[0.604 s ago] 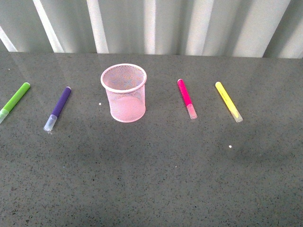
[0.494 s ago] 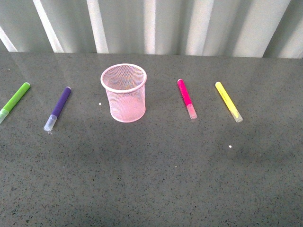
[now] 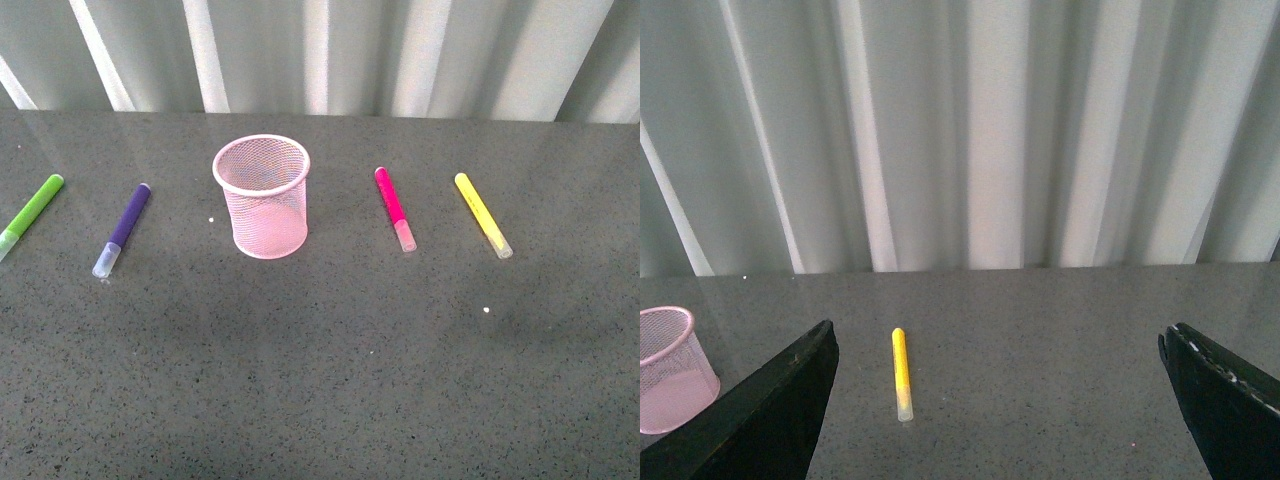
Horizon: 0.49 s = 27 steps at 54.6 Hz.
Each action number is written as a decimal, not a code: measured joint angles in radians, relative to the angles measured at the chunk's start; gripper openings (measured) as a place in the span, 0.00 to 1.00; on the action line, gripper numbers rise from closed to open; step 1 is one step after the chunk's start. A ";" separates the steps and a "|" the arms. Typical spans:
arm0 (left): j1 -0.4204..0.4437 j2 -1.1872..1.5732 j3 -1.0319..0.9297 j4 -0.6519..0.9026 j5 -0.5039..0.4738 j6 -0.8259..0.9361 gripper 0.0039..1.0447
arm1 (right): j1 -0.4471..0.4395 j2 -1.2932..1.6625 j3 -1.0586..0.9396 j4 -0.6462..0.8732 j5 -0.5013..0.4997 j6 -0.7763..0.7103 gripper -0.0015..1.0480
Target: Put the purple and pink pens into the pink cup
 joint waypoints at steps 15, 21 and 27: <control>0.000 0.000 0.000 0.000 0.000 0.000 0.94 | 0.000 0.000 0.000 0.000 0.000 0.000 0.93; 0.000 0.000 0.000 0.000 0.000 0.000 0.94 | 0.000 0.000 0.000 0.000 0.000 0.000 0.93; 0.000 0.000 0.000 0.000 0.000 0.000 0.94 | 0.000 0.000 0.000 0.000 0.000 0.000 0.93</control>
